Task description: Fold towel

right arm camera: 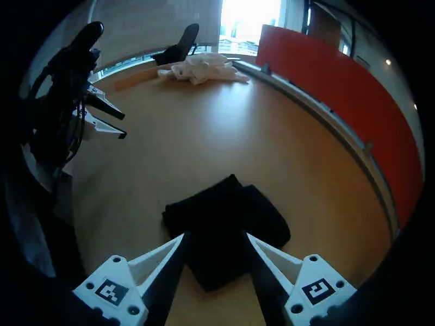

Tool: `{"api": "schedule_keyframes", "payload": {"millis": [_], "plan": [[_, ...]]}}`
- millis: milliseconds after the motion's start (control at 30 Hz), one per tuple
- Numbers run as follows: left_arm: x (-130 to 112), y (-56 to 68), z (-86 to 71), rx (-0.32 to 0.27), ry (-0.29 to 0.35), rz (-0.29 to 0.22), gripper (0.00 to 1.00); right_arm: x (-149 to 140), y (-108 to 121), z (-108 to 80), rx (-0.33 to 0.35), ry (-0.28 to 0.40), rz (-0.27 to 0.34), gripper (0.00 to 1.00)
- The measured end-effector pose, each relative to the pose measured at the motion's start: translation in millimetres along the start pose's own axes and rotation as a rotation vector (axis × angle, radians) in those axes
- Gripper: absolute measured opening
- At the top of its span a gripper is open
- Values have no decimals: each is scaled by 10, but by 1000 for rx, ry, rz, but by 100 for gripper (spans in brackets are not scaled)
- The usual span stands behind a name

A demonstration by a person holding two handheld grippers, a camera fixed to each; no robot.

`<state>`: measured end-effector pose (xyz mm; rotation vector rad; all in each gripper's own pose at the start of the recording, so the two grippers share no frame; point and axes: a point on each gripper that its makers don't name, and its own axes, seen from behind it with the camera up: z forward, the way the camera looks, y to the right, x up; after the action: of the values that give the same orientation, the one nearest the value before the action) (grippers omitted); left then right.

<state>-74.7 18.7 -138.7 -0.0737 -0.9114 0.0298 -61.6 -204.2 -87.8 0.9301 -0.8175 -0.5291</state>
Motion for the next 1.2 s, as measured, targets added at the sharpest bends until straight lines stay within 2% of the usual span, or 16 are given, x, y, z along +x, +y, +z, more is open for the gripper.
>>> {"api": "schedule_keyframes", "payload": {"millis": [267, 767, 900, 1100, 1200], "plan": [[15, 0, 2, -1, 0, 7, 93, -335, -9, -26, -11, -43, 33, 69], [5, 43, 10, -7, -4, 13, 93, -792, -58, -11, -20, -105, 79, 69], [0, 53, 15, -9, -5, 15, 93, -905, -79, 12, -18, -124, 89, 63], [4, 75, 16, -12, -4, 17, 93, -995, -87, 41, -15, -139, 113, 44], [3, 78, 16, -13, -4, 16, 93, -1022, -84, 52, -14, -143, 123, 41]]}}
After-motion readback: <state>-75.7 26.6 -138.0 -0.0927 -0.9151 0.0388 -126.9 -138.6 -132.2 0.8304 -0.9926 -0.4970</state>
